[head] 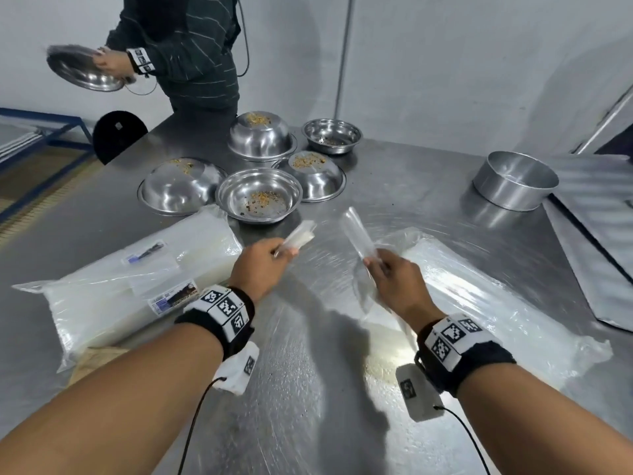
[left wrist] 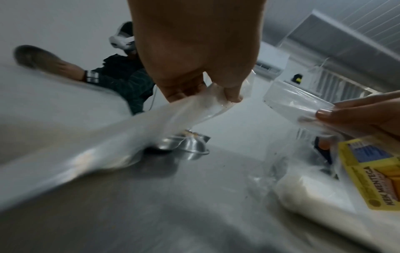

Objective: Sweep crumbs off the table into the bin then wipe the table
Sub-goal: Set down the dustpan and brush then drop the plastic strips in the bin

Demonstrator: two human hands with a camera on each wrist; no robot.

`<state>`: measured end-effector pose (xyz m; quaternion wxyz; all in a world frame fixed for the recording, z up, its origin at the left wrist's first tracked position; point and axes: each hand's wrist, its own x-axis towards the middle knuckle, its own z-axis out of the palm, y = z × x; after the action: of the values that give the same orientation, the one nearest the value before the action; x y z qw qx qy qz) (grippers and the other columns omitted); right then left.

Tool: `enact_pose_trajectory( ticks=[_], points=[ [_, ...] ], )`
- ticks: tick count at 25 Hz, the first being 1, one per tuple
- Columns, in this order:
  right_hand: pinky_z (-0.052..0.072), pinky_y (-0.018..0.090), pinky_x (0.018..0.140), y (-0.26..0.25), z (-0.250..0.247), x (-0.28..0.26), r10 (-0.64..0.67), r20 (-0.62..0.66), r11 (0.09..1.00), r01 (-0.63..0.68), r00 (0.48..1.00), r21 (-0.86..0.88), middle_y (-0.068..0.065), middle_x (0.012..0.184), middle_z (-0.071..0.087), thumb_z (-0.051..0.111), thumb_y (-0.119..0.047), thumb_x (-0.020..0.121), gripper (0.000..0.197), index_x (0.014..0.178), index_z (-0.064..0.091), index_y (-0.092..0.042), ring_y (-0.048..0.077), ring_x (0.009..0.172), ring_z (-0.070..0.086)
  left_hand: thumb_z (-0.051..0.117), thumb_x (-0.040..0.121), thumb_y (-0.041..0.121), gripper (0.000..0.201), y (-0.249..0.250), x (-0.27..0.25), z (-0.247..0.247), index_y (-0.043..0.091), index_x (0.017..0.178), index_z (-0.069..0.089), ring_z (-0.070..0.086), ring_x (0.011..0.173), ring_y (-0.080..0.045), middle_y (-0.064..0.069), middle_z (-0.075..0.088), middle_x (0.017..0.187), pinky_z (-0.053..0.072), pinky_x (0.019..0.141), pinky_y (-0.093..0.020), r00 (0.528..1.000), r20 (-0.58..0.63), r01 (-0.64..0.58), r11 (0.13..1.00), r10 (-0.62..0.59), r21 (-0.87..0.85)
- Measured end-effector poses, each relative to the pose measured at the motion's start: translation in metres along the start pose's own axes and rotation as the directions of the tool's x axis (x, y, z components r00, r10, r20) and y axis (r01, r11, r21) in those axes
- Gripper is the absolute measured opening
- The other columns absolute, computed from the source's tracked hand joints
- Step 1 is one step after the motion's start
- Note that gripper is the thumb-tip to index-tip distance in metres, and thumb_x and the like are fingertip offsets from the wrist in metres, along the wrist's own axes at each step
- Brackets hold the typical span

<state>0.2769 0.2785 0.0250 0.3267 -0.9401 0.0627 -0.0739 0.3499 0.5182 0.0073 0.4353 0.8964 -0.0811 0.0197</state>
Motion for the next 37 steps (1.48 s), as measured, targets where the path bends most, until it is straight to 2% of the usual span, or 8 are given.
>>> enact_pose_trajectory(
  ticks=[3, 8, 12, 19, 23, 27, 34, 37],
  points=[
    [0.044, 0.014, 0.049, -0.016, -0.027, -0.002, 0.038, -0.121, 0.993, -0.024, 0.992, 0.117, -0.004, 0.068, 0.063, 0.05, -0.038, 0.098, 0.026, 0.102, 0.064, -0.016, 0.009, 0.057, 0.058, 0.062, 0.089, 0.042, 0.027, 0.039, 0.01, 0.004, 0.017, 0.079, 0.064, 0.057, 0.068, -0.019, -0.001, 0.063, 0.071, 0.05, 0.071, -0.035, 0.999, 0.018, -0.033, 0.997, 0.034, -0.076],
    [0.055, 0.043, 0.063, -0.007, -0.083, -0.039, 0.148, -0.313, 0.964, -0.066, 0.938, 0.259, 0.007, 0.071, 0.066, 0.051, -0.042, 0.095, 0.031, 0.087, 0.061, -0.014, 0.027, 0.064, 0.064, 0.064, 0.088, 0.047, 0.034, 0.114, -0.01, 0.028, 0.013, 0.087, 0.068, 0.061, 0.073, -0.025, -0.006, 0.065, 0.074, 0.051, 0.071, -0.036, 0.984, 0.068, -0.148, 0.972, 0.162, -0.182],
    [0.051, 0.019, 0.055, 0.013, -0.131, -0.086, 0.23, -0.411, 0.943, -0.097, 0.882, 0.319, 0.009, 0.078, 0.067, 0.052, -0.036, 0.097, 0.03, 0.093, 0.064, -0.008, 0.013, 0.063, 0.061, 0.066, 0.088, 0.042, 0.027, 0.176, -0.041, 0.054, 0.017, 0.081, 0.068, 0.062, 0.07, -0.019, -0.001, 0.067, 0.074, 0.051, 0.069, -0.036, 0.967, 0.107, -0.191, 0.938, 0.23, -0.291],
    [0.044, 0.028, 0.059, 0.084, -0.234, -0.205, 0.318, -0.6, 0.936, -0.141, 0.734, 0.323, 0.0, 0.069, 0.063, 0.052, -0.033, 0.096, 0.027, 0.085, 0.062, -0.011, 0.017, 0.067, 0.058, 0.066, 0.088, 0.042, 0.035, 0.3, -0.131, 0.138, 0.008, 0.095, 0.071, 0.064, 0.088, -0.027, -0.012, 0.071, 0.093, 0.052, 0.08, -0.038, 0.891, 0.186, -0.316, 0.86, 0.414, -0.4],
    [0.044, 0.034, 0.063, 0.137, -0.295, -0.296, 0.38, -0.673, 0.923, -0.214, 0.635, 0.319, -0.001, 0.067, 0.059, 0.053, -0.032, 0.096, 0.029, 0.079, 0.058, -0.009, 0.023, 0.069, 0.056, 0.068, 0.086, 0.044, 0.047, 0.366, -0.206, 0.21, -0.002, 0.086, 0.063, 0.053, 0.064, -0.021, -0.009, 0.062, 0.073, 0.045, 0.064, -0.034, 0.822, 0.292, -0.321, 0.821, 0.489, -0.472],
    [0.047, 0.032, 0.07, 0.182, -0.344, -0.384, 0.435, -0.725, 0.899, -0.298, 0.534, 0.321, 0.001, 0.079, 0.067, 0.054, -0.033, 0.095, 0.024, 0.088, 0.063, -0.011, 0.023, 0.079, 0.062, 0.069, 0.089, 0.031, 0.027, 0.431, -0.292, 0.268, 0.018, 0.067, 0.061, 0.046, 0.048, 0.003, 0.015, 0.055, 0.052, 0.036, 0.05, -0.015, 0.726, 0.412, -0.292, 0.79, 0.55, -0.539],
    [0.038, 0.032, 0.061, 0.242, -0.415, -0.511, 0.484, -0.832, 0.822, -0.467, 0.272, 0.325, 0.0, 0.069, 0.06, 0.055, -0.03, 0.094, 0.027, 0.074, 0.057, -0.012, 0.022, 0.068, 0.055, 0.071, 0.083, 0.039, 0.039, 0.533, -0.398, 0.37, 0.002, 0.074, 0.063, 0.047, 0.061, -0.014, -0.014, 0.058, 0.066, 0.038, 0.059, -0.029, 0.496, 0.514, -0.285, 0.69, 0.7, -0.665],
    [0.027, 0.026, 0.053, 0.269, -0.438, -0.553, 0.506, -0.842, 0.766, -0.546, 0.188, 0.339, -0.009, 0.065, 0.054, 0.055, -0.03, 0.095, 0.026, 0.073, 0.054, -0.016, 0.01, 0.06, 0.049, 0.071, 0.079, 0.046, 0.048, 0.567, -0.436, 0.416, -0.002, 0.078, 0.062, 0.042, 0.06, -0.013, -0.006, 0.053, 0.065, 0.036, 0.058, -0.029, 0.416, 0.546, -0.256, 0.67, 0.727, -0.697]
  ],
)
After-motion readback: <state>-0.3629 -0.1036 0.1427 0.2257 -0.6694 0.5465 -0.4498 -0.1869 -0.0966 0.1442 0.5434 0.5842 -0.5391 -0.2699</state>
